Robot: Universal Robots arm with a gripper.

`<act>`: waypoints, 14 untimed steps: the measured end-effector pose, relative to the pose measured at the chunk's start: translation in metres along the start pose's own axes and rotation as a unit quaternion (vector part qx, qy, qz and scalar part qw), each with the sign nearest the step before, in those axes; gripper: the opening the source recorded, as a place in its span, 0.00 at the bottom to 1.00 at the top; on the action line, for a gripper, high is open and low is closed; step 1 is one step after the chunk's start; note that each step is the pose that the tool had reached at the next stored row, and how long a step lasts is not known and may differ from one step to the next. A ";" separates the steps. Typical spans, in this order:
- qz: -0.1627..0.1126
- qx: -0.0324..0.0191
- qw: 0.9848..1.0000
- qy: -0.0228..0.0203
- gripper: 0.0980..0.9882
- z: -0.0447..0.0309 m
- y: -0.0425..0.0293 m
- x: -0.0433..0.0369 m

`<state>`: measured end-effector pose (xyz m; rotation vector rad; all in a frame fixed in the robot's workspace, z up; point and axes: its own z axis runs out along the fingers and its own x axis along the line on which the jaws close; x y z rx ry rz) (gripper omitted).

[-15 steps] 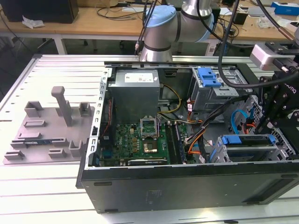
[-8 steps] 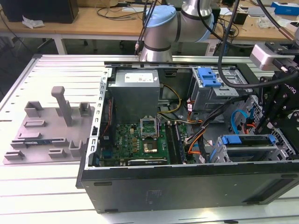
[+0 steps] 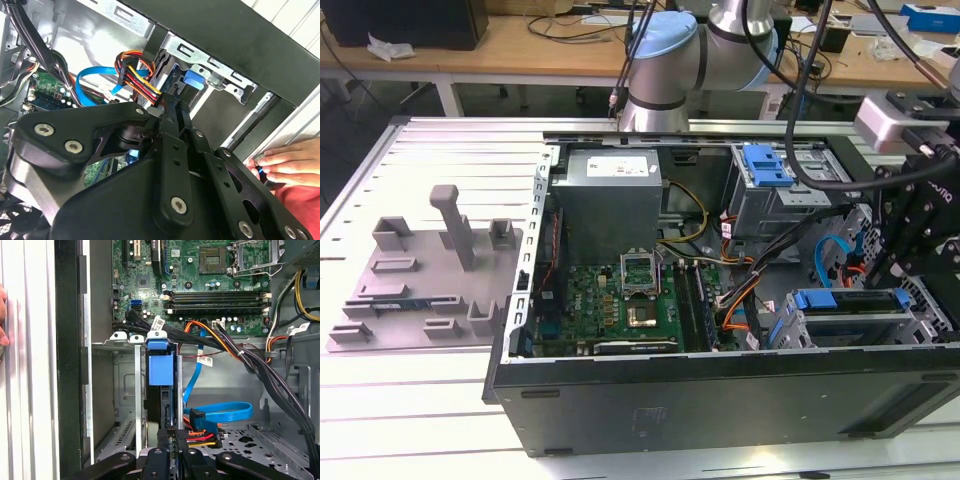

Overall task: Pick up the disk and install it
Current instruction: 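Insert the first disk wire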

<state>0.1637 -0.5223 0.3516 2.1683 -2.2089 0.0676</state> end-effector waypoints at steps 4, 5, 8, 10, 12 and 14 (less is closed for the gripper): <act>0.000 0.000 1.000 0.000 0.07 0.0007 0.0000 0.0006; 0.000 0.000 1.000 0.000 0.07 0.0009 0.0000 0.0008; 0.000 0.000 1.000 0.000 0.07 0.0015 0.0000 0.0011; 0.000 0.000 1.000 0.000 0.07 0.0027 0.0000 0.0011; 0.000 0.000 1.000 0.000 0.07 0.0032 0.0000 0.0010; 0.000 0.000 1.000 0.000 0.07 0.0037 0.0000 0.0010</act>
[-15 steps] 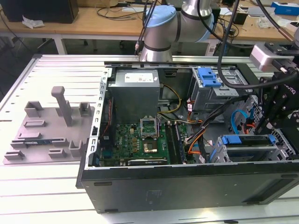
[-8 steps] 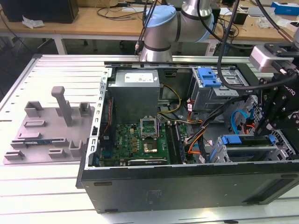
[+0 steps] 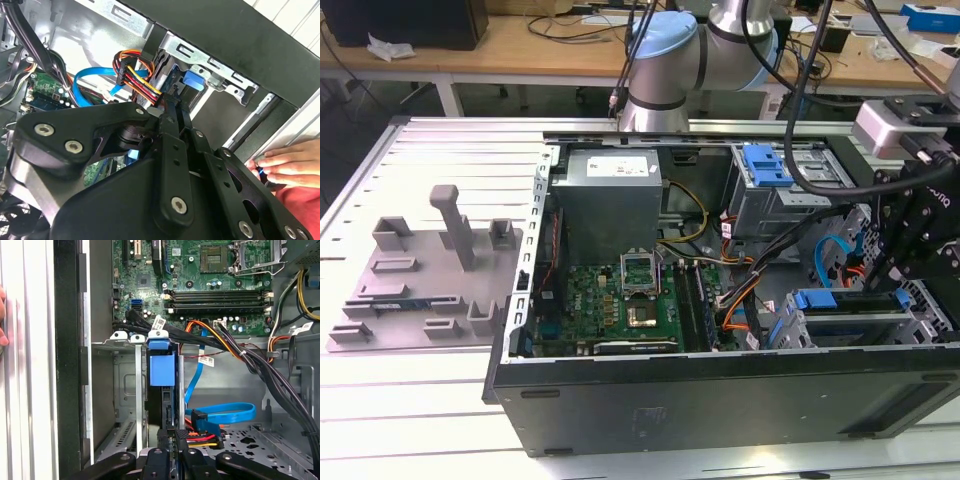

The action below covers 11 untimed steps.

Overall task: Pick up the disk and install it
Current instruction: 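Insert the first disk wire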

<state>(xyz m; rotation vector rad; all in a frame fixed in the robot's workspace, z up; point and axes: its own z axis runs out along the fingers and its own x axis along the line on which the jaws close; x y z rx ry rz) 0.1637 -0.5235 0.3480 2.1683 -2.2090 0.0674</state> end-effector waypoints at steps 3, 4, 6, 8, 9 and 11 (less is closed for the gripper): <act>0.000 0.000 1.000 0.000 0.07 0.0008 0.0000 0.0000; 0.000 0.000 1.000 0.000 0.07 0.0009 0.0000 0.0000; 0.000 0.000 1.000 0.000 0.07 0.0013 0.0000 -0.0001; 0.000 0.000 1.000 0.000 0.07 0.0018 0.0000 -0.0001; 0.000 0.000 1.000 0.000 0.07 0.0021 0.0000 -0.0001; 0.000 0.000 1.000 0.000 0.07 0.0026 0.0000 -0.0001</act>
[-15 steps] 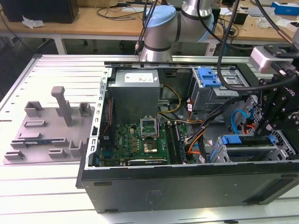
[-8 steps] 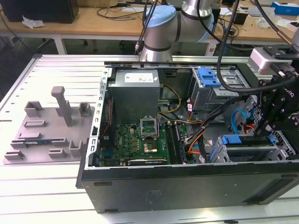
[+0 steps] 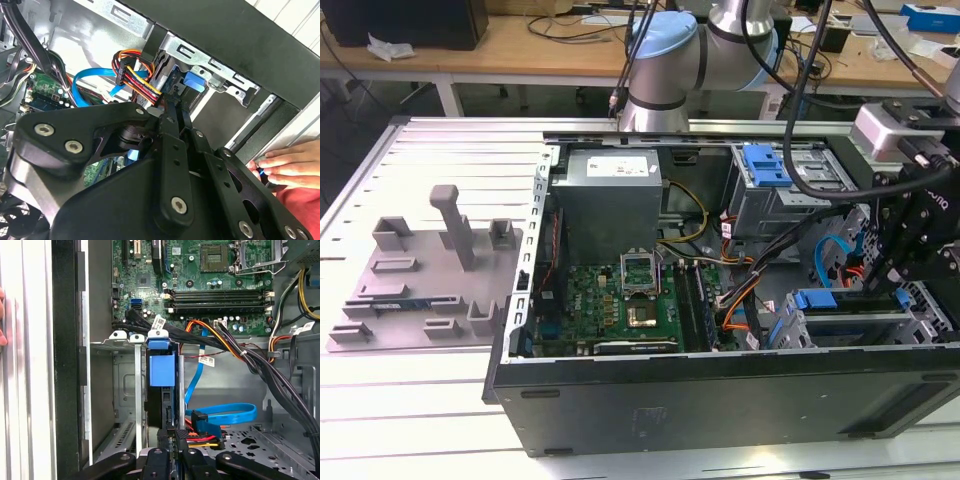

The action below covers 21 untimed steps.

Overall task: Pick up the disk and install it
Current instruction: 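Insert the first disk wire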

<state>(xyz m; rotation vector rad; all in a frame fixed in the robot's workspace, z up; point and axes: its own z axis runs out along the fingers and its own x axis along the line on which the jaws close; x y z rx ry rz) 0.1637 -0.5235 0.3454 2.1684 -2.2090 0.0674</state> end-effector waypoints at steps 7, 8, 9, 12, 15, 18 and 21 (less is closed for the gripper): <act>0.000 0.000 1.000 0.000 0.07 0.0028 -0.0001 0.0000; 0.000 0.000 1.000 0.000 0.07 0.0034 -0.0002 -0.0001; 0.000 0.000 1.000 0.000 0.07 0.0037 -0.0003 -0.0001; 0.000 0.000 1.000 0.000 0.07 0.0040 -0.0004 -0.0001; 0.000 0.000 1.000 0.000 0.07 0.0036 -0.0004 -0.0001; 0.000 0.000 1.000 0.000 0.07 0.0016 -0.0003 0.0002; 0.000 0.000 1.000 0.000 0.07 0.0012 -0.0004 0.0001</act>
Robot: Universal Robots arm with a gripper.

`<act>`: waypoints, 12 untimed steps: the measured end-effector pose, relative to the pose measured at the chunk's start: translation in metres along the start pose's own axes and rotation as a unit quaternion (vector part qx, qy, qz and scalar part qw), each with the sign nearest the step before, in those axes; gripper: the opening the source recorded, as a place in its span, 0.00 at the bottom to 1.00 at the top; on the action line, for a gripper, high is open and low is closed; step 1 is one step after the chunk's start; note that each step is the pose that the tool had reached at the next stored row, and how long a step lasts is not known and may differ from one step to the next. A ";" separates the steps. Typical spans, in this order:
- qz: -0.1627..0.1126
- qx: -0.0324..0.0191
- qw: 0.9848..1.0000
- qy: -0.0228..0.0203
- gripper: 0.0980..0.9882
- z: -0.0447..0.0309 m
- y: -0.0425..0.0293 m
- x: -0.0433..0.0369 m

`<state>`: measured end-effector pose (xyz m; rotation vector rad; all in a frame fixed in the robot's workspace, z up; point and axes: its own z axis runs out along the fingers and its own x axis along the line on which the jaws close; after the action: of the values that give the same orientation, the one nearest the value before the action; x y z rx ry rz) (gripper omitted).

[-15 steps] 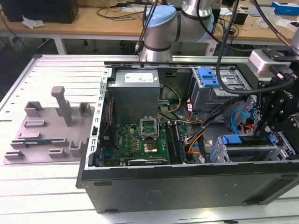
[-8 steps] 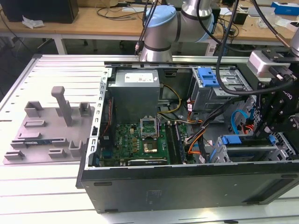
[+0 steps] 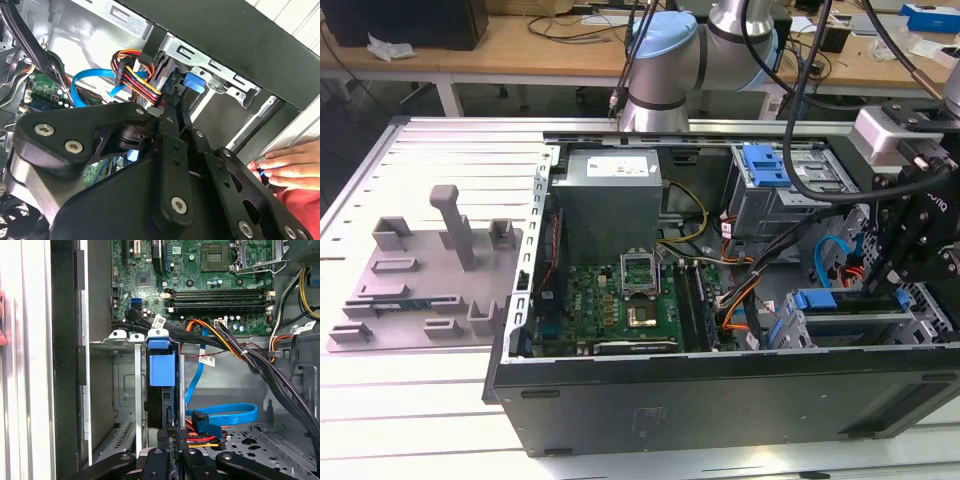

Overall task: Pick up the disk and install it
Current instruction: 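Insert the first disk wire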

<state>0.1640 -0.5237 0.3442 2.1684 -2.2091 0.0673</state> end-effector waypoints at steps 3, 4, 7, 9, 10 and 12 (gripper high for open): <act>0.000 0.000 1.000 0.000 0.07 -0.0001 0.0000 0.0000; 0.000 0.000 1.000 0.000 0.07 -0.0003 0.0000 0.0000; 0.000 0.000 1.000 0.000 0.07 -0.0003 -0.0001 0.0001; 0.001 0.000 1.000 0.000 0.07 -0.0003 -0.0001 0.0001; 0.001 0.000 1.000 0.000 0.07 -0.0003 -0.0001 0.0001; 0.002 0.000 1.000 0.000 0.07 -0.0003 -0.0001 0.0001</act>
<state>0.1641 -0.5238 0.3446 2.1650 -2.2122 0.0673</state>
